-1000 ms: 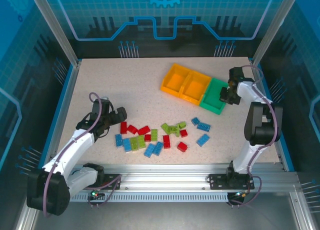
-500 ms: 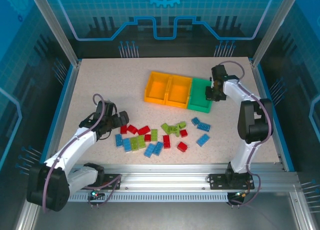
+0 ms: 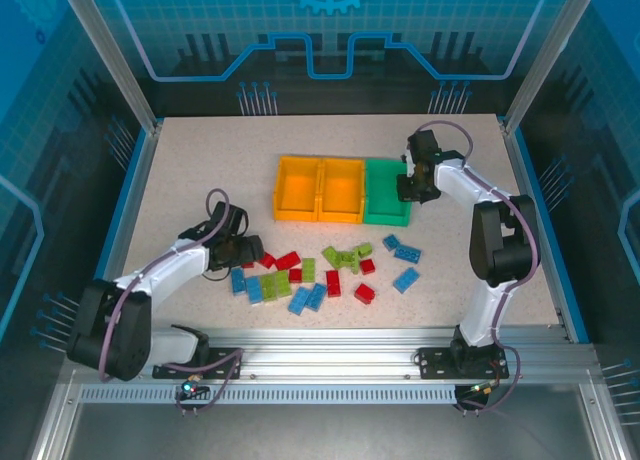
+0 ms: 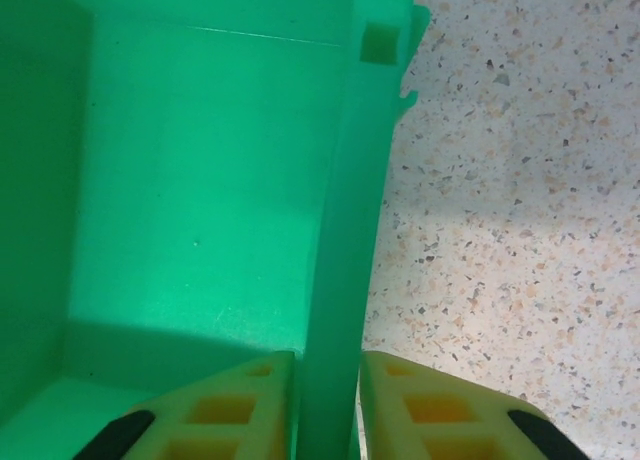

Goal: Sort the legos into containers by color

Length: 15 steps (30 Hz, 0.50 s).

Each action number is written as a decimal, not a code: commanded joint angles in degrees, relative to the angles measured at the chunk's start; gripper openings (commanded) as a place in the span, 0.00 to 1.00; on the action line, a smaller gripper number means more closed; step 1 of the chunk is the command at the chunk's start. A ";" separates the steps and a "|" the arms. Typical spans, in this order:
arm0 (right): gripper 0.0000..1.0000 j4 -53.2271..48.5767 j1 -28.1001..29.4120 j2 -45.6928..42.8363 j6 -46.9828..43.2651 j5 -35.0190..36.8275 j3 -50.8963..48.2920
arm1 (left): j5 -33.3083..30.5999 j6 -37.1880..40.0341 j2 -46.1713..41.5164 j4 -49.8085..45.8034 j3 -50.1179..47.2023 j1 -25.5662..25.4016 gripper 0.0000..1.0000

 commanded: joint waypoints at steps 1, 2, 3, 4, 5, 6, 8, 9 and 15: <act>0.39 0.03 0.27 -2.08 0.51 -0.93 -0.06 | 1.18 -0.16 3.30 0.34 3.12 -0.35 0.80; 0.50 0.16 0.04 -2.80 0.89 -1.45 -0.27 | 1.07 -0.07 4.23 0.28 3.53 -0.35 0.79; 0.59 0.32 -0.18 -3.56 1.10 -2.18 -0.40 | 1.03 -0.08 5.15 0.34 3.76 -0.35 0.79; 0.63 0.48 -0.37 -4.24 1.16 -2.75 -0.55 | 0.93 -0.07 5.71 0.55 3.92 -0.35 0.79; 0.67 0.63 -0.50 -5.01 1.29 -3.45 -0.79 | 0.85 -0.13 6.23 0.80 3.87 -0.35 0.79; 0.69 0.76 -0.60 -5.90 1.41 -3.93 -1.04 | 0.76 -0.42 6.59 1.21 3.86 -0.35 0.78; 0.69 1.10 -0.83 -7.32 1.42 -4.74 -1.75 | 0.72 -0.84 7.06 1.93 3.70 -0.35 0.75; 0.70 1.19 -0.90 -8.08 1.42 -4.88 -2.11 | 0.63 -1.21 7.32 2.11 3.66 -0.35 0.73; 0.71 0.76 -1.83 -11.47 1.48 -4.89 -4.61 | 0.56 -1.58 9.08 2.98 3.76 -0.23 0.58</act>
